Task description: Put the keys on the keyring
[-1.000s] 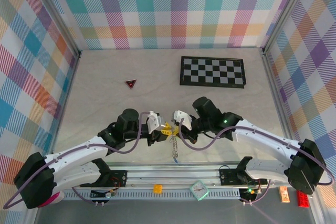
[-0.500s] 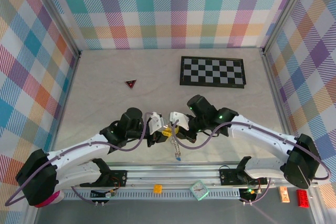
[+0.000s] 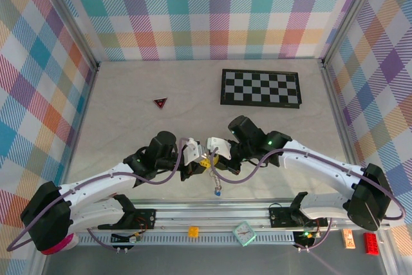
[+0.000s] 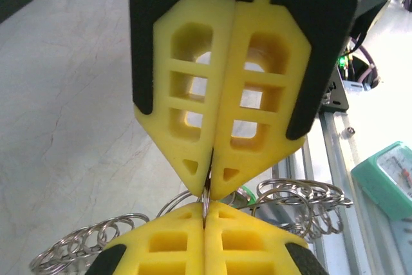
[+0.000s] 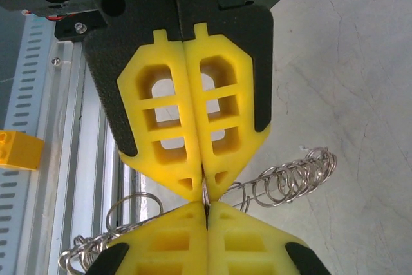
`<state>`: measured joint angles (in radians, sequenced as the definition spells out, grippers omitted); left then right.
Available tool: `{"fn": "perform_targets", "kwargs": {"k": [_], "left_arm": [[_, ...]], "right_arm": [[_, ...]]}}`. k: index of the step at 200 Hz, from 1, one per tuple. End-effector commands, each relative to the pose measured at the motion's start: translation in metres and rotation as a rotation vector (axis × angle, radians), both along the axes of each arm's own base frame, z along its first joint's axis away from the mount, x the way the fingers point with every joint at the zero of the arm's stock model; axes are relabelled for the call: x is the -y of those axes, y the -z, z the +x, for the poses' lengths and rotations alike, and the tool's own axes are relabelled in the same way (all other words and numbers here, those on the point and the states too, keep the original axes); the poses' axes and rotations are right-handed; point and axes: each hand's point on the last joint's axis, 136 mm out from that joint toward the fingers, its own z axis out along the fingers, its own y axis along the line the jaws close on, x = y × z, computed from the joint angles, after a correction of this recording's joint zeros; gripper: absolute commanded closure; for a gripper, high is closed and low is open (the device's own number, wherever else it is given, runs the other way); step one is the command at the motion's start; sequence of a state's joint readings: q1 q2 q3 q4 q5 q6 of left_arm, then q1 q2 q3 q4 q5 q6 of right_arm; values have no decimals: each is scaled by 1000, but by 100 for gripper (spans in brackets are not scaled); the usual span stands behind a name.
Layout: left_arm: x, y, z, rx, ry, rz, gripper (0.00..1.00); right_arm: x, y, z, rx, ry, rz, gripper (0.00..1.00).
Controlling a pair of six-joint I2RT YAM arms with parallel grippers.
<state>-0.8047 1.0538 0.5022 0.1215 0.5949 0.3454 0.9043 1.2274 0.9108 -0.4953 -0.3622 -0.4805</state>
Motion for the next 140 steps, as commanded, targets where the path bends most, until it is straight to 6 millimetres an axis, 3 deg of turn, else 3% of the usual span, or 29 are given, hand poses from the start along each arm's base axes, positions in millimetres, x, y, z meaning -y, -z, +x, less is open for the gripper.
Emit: {"fn": "perform_targets", "kwargs": {"k": [1, 12, 35, 51, 91, 140], "left_arm": [[5, -13, -2, 31, 27, -24, 100], [5, -15, -2, 36, 28, -32, 100], [4, -19, -4, 54, 25, -60, 100], [3, -22, -4, 66, 19, -87, 100], [3, -27, -4, 88, 9, -132, 100], [3, -27, -3, 100, 4, -143, 100]], "right_arm": [[-11, -18, -6, 7, -41, 60, 100], [-9, -20, -3, 21, -12, 76, 100], [-1, -25, 2, 25, 72, 138, 81], [4, -24, 3, -3, 119, 162, 75], [5, -14, -3, -94, 164, 170, 73], [5, -7, -6, -125, 159, 149, 81]]}}
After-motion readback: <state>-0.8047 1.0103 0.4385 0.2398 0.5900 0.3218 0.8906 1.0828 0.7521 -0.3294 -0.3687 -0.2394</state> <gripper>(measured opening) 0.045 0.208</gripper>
